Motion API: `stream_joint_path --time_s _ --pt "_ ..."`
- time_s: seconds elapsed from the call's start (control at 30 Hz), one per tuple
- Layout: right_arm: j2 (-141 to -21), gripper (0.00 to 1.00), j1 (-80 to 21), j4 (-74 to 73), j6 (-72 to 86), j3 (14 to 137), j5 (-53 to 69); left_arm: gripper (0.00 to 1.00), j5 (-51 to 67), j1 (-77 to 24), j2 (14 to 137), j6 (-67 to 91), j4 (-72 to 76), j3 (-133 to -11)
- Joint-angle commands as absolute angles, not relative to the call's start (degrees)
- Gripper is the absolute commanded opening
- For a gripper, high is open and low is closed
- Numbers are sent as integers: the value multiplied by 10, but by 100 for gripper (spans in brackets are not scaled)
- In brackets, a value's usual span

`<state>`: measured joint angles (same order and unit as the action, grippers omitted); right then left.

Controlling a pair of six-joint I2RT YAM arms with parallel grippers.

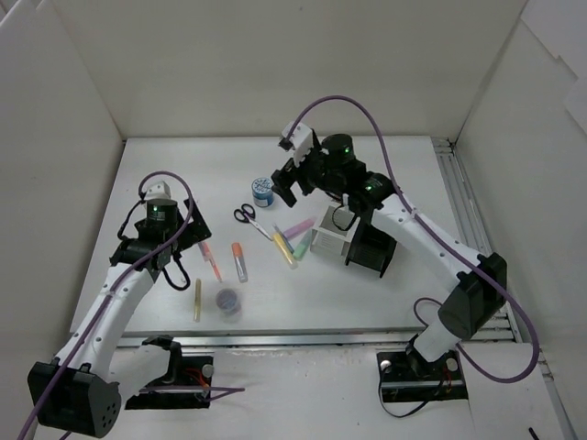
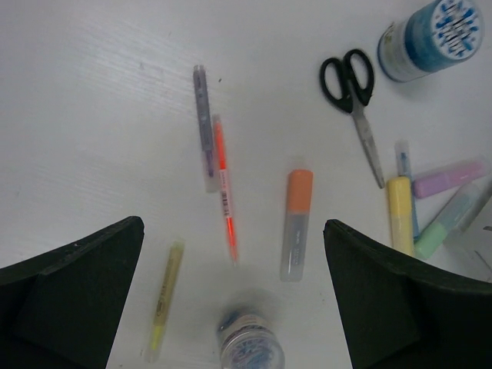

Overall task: Sort the stationery into containers
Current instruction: Pick up the pen from the center of the board.

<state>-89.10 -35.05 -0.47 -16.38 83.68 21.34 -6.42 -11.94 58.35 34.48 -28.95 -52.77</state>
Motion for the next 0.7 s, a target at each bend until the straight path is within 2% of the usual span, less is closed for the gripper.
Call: stream_joint_path --time_s 0.0,0.1,0.23,0.33,0.5,0.67 --pt "-920 98 -378 11 -107 886 76 99 -60 -101 576 402 -321 -495" --pt "-931 98 -381 31 -29 883 31 100 -47 -77 590 424 -304 -461" --pt "-912 98 -388 119 40 778 2 99 -66 -51 634 442 -259 -474" --pt "-905 98 -402 109 47 746 -34 93 -108 -46 714 456 -248 -517" --pt "-878 98 -417 90 41 690 -98 82 -102 -40 843 458 -253 -616" --pt "-837 98 -420 73 34 644 -164 66 -105 -35 966 469 -280 -686"
